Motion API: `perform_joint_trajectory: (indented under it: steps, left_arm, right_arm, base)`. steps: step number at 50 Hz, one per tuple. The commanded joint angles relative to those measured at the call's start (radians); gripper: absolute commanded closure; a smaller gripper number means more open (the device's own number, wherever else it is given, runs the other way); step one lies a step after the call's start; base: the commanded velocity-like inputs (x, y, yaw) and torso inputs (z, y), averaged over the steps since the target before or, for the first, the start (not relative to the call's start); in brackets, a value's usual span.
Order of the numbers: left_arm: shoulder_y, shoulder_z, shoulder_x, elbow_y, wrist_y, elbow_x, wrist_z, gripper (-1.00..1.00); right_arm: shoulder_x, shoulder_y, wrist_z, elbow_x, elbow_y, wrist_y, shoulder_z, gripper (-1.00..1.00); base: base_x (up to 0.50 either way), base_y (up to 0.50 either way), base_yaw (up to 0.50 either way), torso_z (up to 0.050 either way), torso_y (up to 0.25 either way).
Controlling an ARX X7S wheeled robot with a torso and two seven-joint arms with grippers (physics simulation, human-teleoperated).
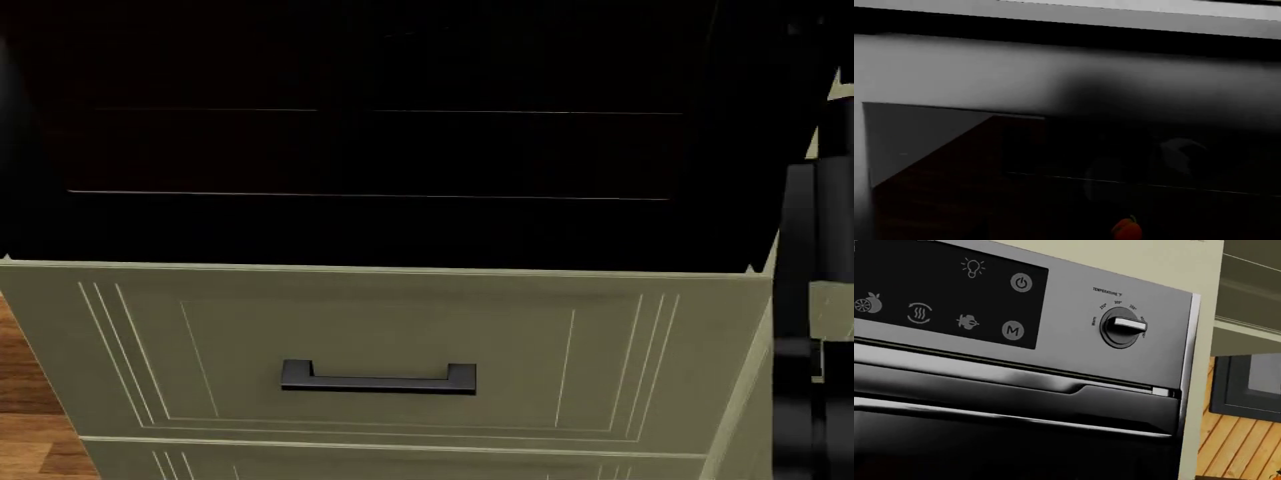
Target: Close the oven door
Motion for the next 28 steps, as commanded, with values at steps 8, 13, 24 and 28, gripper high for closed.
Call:
perform_joint_trajectory:
  steps: [8,13,24,28]
  left_arm:
    - [-0.133,0.478,0.054,-0.305,0.119,-0.311,-0.001,-1.0]
    - [-0.128,0.49,0.054,-0.305,0.1,-0.304,-0.023,-1.0]
    - [-0.132,0.448,0.054,-0.305,0.071,-0.269,-0.02,-1.0]
    - [-0.132,0.448,0.054,-0.305,0.071,-0.269,-0.02,-1.0]
  right_arm:
    - [-0.139,0.197,-0.104,-0.165,0.501,-0.096,0.078,-1.0]
    - [-0.151,0.178,-0.104,-0.21,0.501,-0.052,0.074,-1.0]
    - [-0.146,0.177,-0.087,-0.208,0.501,-0.022,0.093,-1.0]
    - [-0.146,0.177,-0.087,-0.208,0.501,-0.022,0.093,-1.0]
  base:
    - [0.0,0.0,0.0,0.0,0.0]
    - [0.0,0.0,0.0,0.0,0.0]
    - [0.0,0.0,0.0,0.0,0.0]
    - [0.0,0.0,0.0,0.0,0.0]
